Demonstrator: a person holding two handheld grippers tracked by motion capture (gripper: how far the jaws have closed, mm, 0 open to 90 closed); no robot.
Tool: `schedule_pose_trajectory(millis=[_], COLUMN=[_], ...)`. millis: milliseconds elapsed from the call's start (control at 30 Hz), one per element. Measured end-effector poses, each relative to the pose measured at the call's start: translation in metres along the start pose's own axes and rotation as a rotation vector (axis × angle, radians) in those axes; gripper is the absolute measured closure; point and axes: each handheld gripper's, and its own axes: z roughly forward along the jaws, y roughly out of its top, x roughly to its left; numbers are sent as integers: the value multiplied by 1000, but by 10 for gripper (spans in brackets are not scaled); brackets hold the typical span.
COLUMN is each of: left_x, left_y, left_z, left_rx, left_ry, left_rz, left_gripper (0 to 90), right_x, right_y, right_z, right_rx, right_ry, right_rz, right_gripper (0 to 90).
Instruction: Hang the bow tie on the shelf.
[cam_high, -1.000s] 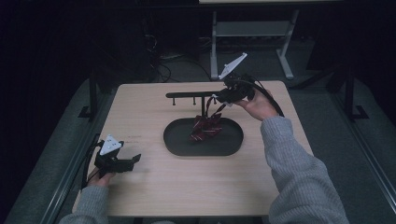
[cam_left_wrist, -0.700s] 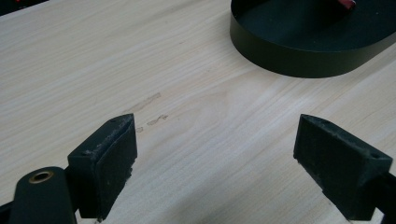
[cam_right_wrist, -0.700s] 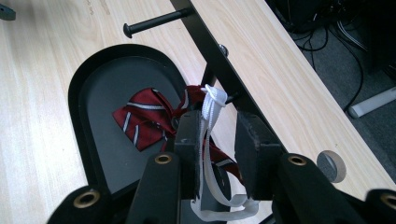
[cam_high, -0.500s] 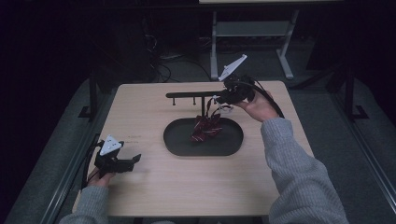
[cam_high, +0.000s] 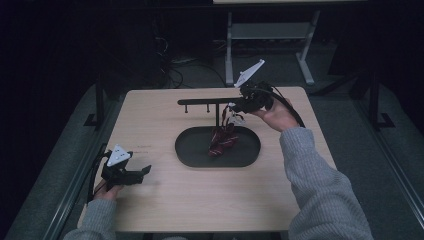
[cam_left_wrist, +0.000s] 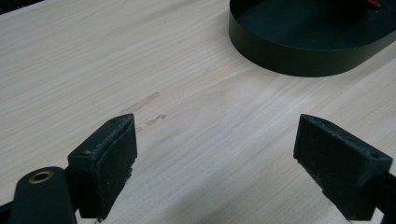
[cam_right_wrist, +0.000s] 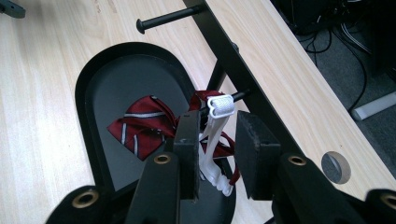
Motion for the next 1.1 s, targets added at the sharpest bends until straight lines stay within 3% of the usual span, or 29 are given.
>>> schedule_pose_trajectory(millis=[633,1100], left_x=[1,1], left_y=[0,0], left_z=[-1,-1], left_rx=[-1,-3], left_ry=[2,3], left_rz=[1,1], left_gripper=[130,130], right_x=[-1,1], right_y=[-8,-15], right_z=[-20,-22], right_rx=[-54,-67], right_ry=[43,68], right_rz=[44,60], right_gripper=[673,656])
